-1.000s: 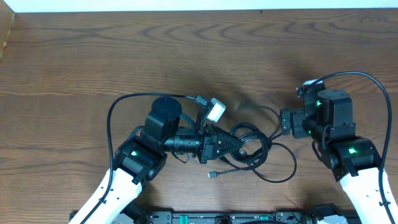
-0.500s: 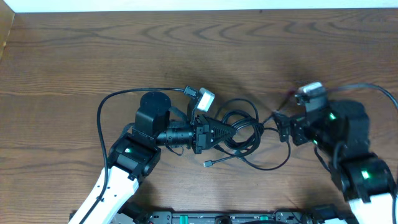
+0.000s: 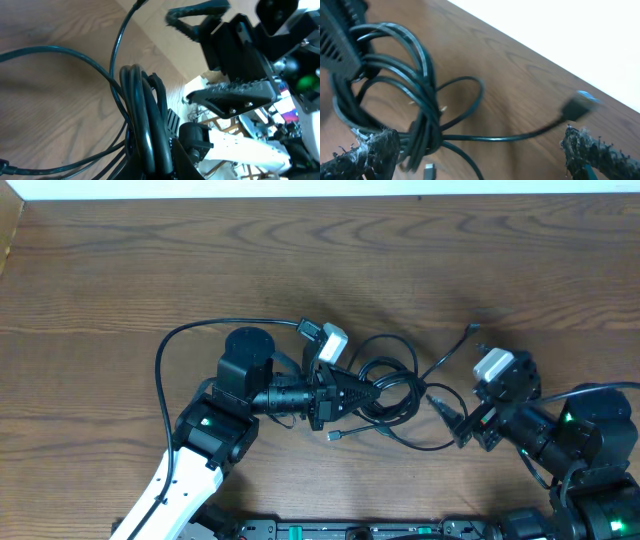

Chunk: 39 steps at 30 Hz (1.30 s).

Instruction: Untangle cables

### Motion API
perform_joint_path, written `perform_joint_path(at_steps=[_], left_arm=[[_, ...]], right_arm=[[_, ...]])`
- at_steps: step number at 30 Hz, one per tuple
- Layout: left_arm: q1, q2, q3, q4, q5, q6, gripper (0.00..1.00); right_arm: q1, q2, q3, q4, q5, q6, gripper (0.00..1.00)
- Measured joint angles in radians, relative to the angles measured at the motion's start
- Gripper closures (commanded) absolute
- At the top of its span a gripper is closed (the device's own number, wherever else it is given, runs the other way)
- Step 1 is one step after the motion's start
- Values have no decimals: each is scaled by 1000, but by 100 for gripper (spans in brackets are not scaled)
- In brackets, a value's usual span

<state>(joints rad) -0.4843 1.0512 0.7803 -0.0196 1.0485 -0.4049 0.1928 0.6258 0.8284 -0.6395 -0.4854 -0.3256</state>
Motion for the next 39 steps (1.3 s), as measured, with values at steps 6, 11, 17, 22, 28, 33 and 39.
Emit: perform_joint_path(at_steps=[6,11,17,22,28,33,39], left_arm=[[0,0,0,10,31,44,93],[0,0,0,34,53,59,93],[0,0,0,143,145,76,92],[0,0,0,158,200,92,93],[0,0,0,158,233,118,93],[0,0,0,158,268,161,92],[0,0,0,159,314,202,93]], right_arm=[[0,0,0,-2,-101,-45,1],[0,0,0,-8,-179,-69,1],[0,1,0,-32,-220,-114,9],[0,2,0,-29,-240,-156,16],[0,2,0,-6,-280,-229,36],[0,2,0,46,-327,-266,39],[0,2,0,57,-441,-331,41]])
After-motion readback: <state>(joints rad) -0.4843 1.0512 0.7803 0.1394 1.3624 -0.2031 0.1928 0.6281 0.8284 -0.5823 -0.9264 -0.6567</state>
